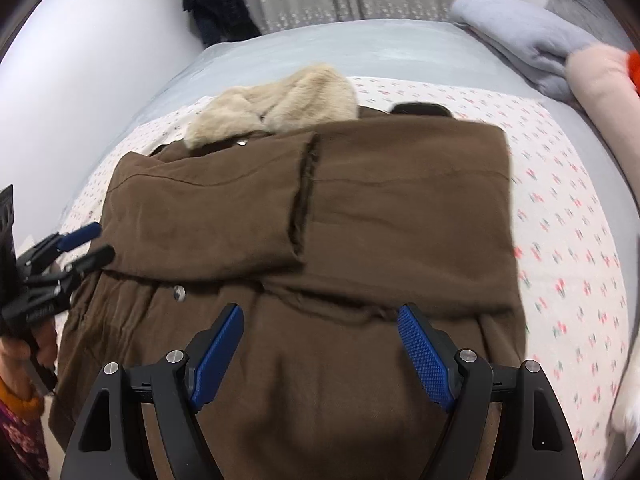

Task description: Fold large clothes

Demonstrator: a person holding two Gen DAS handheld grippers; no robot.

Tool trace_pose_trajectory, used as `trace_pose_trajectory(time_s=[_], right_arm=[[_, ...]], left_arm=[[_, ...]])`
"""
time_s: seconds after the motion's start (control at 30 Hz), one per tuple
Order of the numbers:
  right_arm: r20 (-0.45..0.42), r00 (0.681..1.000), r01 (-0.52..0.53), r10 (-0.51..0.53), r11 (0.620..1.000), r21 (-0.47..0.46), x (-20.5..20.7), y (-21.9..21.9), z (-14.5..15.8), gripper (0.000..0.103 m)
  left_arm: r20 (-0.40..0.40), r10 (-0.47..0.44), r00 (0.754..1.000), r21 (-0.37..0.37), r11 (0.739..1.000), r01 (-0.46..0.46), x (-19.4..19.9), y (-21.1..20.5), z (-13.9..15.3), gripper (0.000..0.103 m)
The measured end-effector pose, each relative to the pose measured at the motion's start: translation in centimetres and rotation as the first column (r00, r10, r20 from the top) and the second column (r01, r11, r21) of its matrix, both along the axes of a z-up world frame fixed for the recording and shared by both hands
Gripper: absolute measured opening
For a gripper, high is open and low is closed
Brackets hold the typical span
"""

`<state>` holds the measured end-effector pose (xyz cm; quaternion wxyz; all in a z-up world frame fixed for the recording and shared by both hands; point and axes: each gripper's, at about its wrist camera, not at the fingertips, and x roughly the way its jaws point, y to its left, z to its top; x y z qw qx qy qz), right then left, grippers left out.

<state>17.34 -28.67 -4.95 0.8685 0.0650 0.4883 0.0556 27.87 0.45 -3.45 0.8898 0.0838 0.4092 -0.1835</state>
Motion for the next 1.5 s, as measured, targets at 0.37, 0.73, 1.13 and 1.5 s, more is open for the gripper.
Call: trace_pose_trajectory(time_s=[0.37, 0.73, 1.13, 1.5], right_arm=[[-0.001, 0.998, 0.061, -0.062, 0.995, 0.078, 12.2, 0.2, -2.1, 0.081], [0.351, 0.937, 0.04, -0.003, 0.994, -0.097, 8.7, 3.7, 1.5, 0.006], [0.222, 0.962, 0.171, -0.157, 0.984, -0.043, 9.8, -1.5, -2.9, 0.031], [0.139, 0.983, -0.088, 0.12, 0.973, -0.215, 8.0, 5.5, -7.1, 0.03]], left_arm=[[0.057, 0.312, 0.948, -0.011, 0.95, -0.312, 7.1, 6.3, -0.4, 0.072], [0.103, 0.333, 0.937, -0.128, 0.939, -0.32, 10.3, 7.0, -5.5, 0.072], [0.083, 0.299, 0.951, -0.042, 0.954, -0.297, 9.9, 5.0, -4.9, 0.074], [0.018, 0.006, 1.0, -0.026, 1.0, -0.005, 6.8, -0.9, -8.1, 0.075]])
